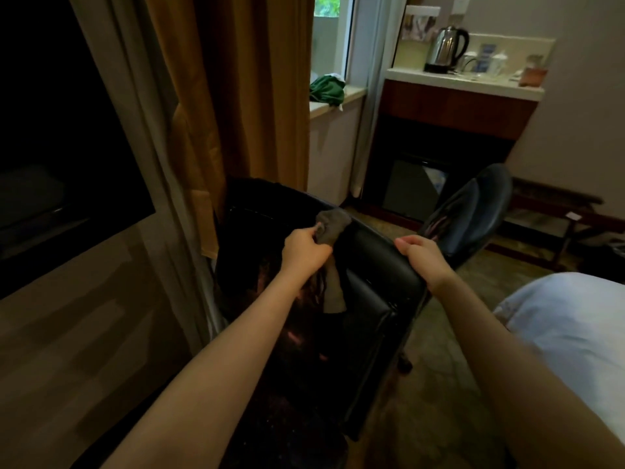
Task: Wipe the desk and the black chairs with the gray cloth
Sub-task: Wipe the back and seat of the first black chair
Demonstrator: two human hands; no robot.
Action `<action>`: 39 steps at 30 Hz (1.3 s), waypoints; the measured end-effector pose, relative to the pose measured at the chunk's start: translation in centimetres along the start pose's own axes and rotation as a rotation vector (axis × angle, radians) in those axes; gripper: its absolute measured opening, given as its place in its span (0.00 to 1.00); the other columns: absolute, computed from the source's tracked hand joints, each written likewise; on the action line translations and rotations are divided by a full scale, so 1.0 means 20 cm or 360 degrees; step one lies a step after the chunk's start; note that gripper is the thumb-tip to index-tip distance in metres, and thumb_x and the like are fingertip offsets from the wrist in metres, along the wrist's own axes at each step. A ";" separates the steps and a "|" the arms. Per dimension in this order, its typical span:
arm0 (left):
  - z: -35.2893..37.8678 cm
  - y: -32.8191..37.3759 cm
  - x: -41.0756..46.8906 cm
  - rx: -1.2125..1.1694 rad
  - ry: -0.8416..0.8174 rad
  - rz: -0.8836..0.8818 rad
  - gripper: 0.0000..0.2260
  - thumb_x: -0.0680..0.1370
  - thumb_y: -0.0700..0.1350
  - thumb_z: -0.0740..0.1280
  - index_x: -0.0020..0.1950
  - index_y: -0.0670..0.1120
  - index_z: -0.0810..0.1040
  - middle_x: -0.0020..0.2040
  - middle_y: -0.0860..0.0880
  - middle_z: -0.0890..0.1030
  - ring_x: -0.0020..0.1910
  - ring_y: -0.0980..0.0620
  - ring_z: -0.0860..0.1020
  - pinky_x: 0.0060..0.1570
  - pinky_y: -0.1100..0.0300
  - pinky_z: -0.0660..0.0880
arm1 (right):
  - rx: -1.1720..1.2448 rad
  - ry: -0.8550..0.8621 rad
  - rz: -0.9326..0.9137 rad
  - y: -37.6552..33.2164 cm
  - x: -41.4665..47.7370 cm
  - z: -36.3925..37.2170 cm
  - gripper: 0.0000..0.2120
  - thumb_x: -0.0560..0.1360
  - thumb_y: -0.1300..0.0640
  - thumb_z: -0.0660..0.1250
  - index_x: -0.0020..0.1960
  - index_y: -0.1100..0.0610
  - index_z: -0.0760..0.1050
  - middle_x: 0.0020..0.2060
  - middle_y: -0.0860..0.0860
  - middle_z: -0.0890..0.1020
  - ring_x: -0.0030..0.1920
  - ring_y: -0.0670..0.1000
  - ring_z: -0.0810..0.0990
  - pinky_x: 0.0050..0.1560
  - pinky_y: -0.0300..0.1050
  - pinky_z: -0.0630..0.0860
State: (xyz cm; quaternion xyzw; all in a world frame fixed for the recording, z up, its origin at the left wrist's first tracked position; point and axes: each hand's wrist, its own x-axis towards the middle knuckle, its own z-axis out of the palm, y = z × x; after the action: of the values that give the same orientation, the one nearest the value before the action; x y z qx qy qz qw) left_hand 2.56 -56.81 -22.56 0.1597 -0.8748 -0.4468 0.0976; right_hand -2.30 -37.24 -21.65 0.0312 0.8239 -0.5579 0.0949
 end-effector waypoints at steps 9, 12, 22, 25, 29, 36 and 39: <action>0.24 0.14 -0.13 0.0365 0.0002 0.0255 0.25 0.74 0.41 0.66 0.71 0.49 0.68 0.62 0.44 0.68 0.61 0.43 0.71 0.58 0.57 0.69 | 0.0328 -0.0021 0.0079 0.04 0.07 0.00 0.09 0.78 0.58 0.63 0.39 0.55 0.73 0.38 0.53 0.77 0.41 0.51 0.76 0.46 0.44 0.74; 0.31 0.14 -0.22 0.0373 0.0082 0.0272 0.24 0.74 0.41 0.66 0.70 0.48 0.70 0.61 0.45 0.69 0.59 0.45 0.72 0.57 0.59 0.69 | 0.0337 -0.0028 0.0017 0.06 0.07 -0.01 0.11 0.79 0.57 0.62 0.38 0.55 0.74 0.37 0.52 0.77 0.41 0.50 0.75 0.46 0.44 0.73; 0.55 0.14 -0.55 0.0550 -0.0068 0.0275 0.26 0.72 0.39 0.67 0.70 0.46 0.69 0.59 0.45 0.69 0.56 0.45 0.71 0.52 0.60 0.70 | 0.0160 -0.0164 -0.0199 0.09 0.05 -0.04 0.11 0.80 0.53 0.58 0.42 0.57 0.72 0.37 0.53 0.73 0.41 0.52 0.72 0.43 0.46 0.69; 0.58 0.10 -0.61 0.0619 -0.0196 0.0223 0.25 0.73 0.39 0.67 0.70 0.45 0.69 0.60 0.45 0.68 0.58 0.45 0.71 0.56 0.58 0.72 | 0.0248 -0.0131 -0.0074 0.11 0.05 -0.06 0.12 0.80 0.52 0.58 0.43 0.56 0.74 0.42 0.55 0.76 0.47 0.55 0.77 0.52 0.51 0.74; 0.53 0.05 -0.68 0.0569 -0.0259 0.0089 0.27 0.73 0.37 0.67 0.71 0.47 0.69 0.62 0.47 0.69 0.61 0.48 0.70 0.60 0.59 0.71 | 0.0292 -0.0084 0.0260 0.22 0.00 -0.09 0.14 0.81 0.53 0.56 0.60 0.58 0.75 0.44 0.54 0.78 0.45 0.53 0.77 0.46 0.46 0.75; 0.27 0.10 -0.59 0.0346 0.0134 -0.0007 0.24 0.74 0.40 0.67 0.69 0.52 0.70 0.62 0.45 0.71 0.56 0.53 0.72 0.50 0.67 0.70 | 0.0162 -0.0226 0.0059 0.25 -0.08 -0.12 0.14 0.81 0.60 0.55 0.58 0.61 0.77 0.46 0.56 0.80 0.47 0.55 0.78 0.51 0.50 0.75; 0.16 0.25 -0.45 0.0229 0.0337 -0.0033 0.25 0.73 0.40 0.67 0.71 0.49 0.69 0.57 0.43 0.75 0.51 0.49 0.77 0.49 0.59 0.75 | 0.0362 -0.0344 -0.0063 0.16 -0.07 -0.18 0.13 0.80 0.57 0.58 0.60 0.58 0.77 0.49 0.50 0.79 0.51 0.49 0.76 0.54 0.44 0.72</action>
State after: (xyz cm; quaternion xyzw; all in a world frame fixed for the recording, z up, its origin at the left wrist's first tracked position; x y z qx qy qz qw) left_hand 9.01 -48.46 -20.61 0.2216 -0.8878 -0.3645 0.1729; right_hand -0.81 -32.61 -22.90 -0.0348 0.7408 -0.6495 0.1677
